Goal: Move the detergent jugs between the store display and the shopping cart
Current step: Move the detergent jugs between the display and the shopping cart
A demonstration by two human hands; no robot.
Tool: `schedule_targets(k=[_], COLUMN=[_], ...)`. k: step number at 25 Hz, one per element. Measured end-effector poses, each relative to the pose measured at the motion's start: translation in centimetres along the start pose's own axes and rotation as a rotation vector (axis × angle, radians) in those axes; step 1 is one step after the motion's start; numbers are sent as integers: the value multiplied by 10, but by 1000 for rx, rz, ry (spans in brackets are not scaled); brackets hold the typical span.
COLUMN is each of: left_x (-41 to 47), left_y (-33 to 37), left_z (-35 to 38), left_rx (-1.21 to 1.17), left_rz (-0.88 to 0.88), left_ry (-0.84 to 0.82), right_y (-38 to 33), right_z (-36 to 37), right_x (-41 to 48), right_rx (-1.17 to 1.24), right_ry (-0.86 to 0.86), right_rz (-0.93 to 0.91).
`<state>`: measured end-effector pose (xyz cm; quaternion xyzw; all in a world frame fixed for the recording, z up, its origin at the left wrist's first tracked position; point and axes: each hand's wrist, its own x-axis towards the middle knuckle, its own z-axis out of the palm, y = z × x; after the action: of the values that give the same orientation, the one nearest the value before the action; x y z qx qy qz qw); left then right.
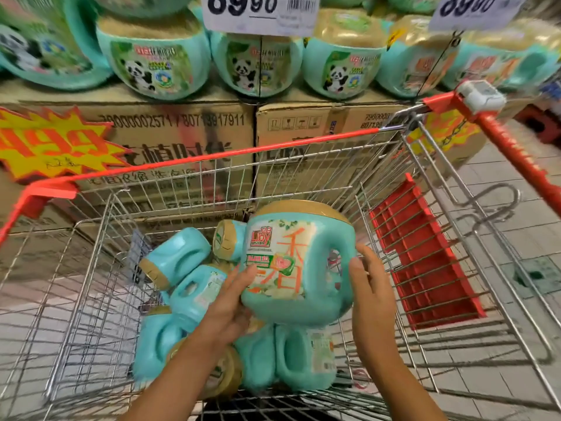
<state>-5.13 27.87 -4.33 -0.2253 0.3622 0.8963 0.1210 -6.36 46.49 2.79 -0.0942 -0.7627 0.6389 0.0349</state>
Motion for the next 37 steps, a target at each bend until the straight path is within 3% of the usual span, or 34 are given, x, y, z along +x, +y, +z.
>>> schedule_targets(k=[4,12,15,27,32,37], left_x=[-36,-142,-193,-389,-398,-381], left_y=[11,26,44,169,241,359], left_z=[4,-55,-90,-274,-319,-352], left_rx=[175,84,51,123,129,250], left_rz=[225,495,598,790,864,953], left_ry=[68,484,552,662,621,562], right_y=[-7,-24,-40,-99,-132,-189], right_z=[16,105,152,356,435,531], right_x=[4,-57,-105,-306,-315,-292], right_rx=[86,188,240,423,448,494], right_ry=[-101,-425,-524,-767,-834,-802], right_rz=[37,-35,-66,-146,-170,-282])
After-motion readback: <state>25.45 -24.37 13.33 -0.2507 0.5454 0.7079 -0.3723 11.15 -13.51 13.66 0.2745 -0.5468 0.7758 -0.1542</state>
